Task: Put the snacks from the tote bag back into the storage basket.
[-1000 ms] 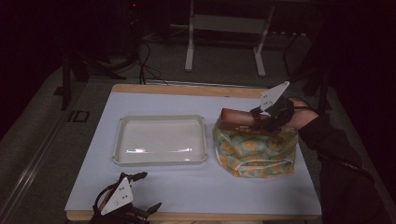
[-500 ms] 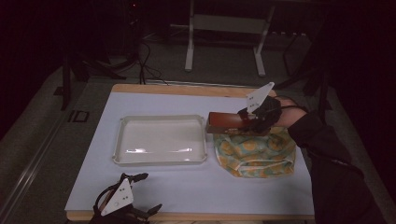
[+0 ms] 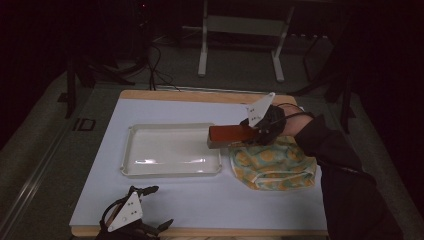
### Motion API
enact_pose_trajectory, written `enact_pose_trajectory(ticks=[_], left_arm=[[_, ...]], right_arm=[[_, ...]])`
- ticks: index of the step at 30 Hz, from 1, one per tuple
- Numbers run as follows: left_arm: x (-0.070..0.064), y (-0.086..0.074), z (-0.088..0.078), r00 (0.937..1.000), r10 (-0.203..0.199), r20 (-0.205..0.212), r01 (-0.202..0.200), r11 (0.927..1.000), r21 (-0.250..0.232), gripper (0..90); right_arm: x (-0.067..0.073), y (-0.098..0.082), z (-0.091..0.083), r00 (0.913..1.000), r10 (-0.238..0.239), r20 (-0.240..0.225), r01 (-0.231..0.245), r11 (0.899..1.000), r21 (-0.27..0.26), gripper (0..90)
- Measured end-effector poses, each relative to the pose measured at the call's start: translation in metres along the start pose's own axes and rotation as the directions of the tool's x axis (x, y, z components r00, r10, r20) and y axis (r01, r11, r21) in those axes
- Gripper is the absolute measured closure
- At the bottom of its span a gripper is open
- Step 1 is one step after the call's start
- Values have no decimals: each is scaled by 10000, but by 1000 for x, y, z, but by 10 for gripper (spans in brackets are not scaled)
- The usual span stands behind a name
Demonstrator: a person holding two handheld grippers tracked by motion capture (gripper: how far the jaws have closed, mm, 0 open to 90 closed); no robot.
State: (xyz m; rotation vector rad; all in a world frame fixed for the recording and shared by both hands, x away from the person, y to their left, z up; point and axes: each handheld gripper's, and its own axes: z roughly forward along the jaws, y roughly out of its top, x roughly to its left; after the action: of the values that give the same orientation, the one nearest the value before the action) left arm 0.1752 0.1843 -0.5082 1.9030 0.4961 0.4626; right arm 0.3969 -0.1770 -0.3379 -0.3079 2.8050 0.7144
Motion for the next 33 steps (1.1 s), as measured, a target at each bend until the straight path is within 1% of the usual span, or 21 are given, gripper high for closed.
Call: enact_pose_trajectory(ticks=[4, 6, 12, 15, 19, 22, 27, 29, 33], left_arm=[[0, 0, 0, 10000, -1, 32, 1, 10000, -29, 0], [0, 0, 0, 10000, 14, 44, -14, 10000, -15, 0], [-1, 0, 0, 10000, 49, 76, -49, 10000, -9, 0], [0, 0, 0, 9999, 40, 102, -40, 10000, 4, 0], [-1, 0, -1, 9999, 30, 148, -29, 10000, -34, 0], [-1, 0, 0, 9998, 32, 175, -32, 10000, -21, 0], [-1, 0, 1, 9997, 59, 230, -60, 10000, 7, 0], [-1, 0, 1, 9998, 52, 211, -51, 10000, -4, 0], [-1, 0, 1, 9997, 44, 239, -44, 10000, -21, 0]], right_arm=[[2, 10, 8, 9991, -387, -176, 390, 9992, 133, 429], [2, 14, 11, 9986, -454, -257, 458, 9988, 149, 429], [2, 25, 22, 9960, -760, -469, 759, 9971, -29, 428], [1, 29, 26, 9956, -775, -523, 769, 9969, -135, 428], [-1, 36, 35, 9958, -678, -611, 662, 9974, -292, 428], [-3, 43, 42, 9948, -735, -702, 703, 9964, -465, 428], [-3, 54, 52, 9932, -886, -750, 856, 9955, -416, 429], [-4, 58, 56, 9936, -869, -720, 839, 9955, -431, 429], [-5, 67, 60, 9925, -966, -752, 922, 9939, -603, 429]])
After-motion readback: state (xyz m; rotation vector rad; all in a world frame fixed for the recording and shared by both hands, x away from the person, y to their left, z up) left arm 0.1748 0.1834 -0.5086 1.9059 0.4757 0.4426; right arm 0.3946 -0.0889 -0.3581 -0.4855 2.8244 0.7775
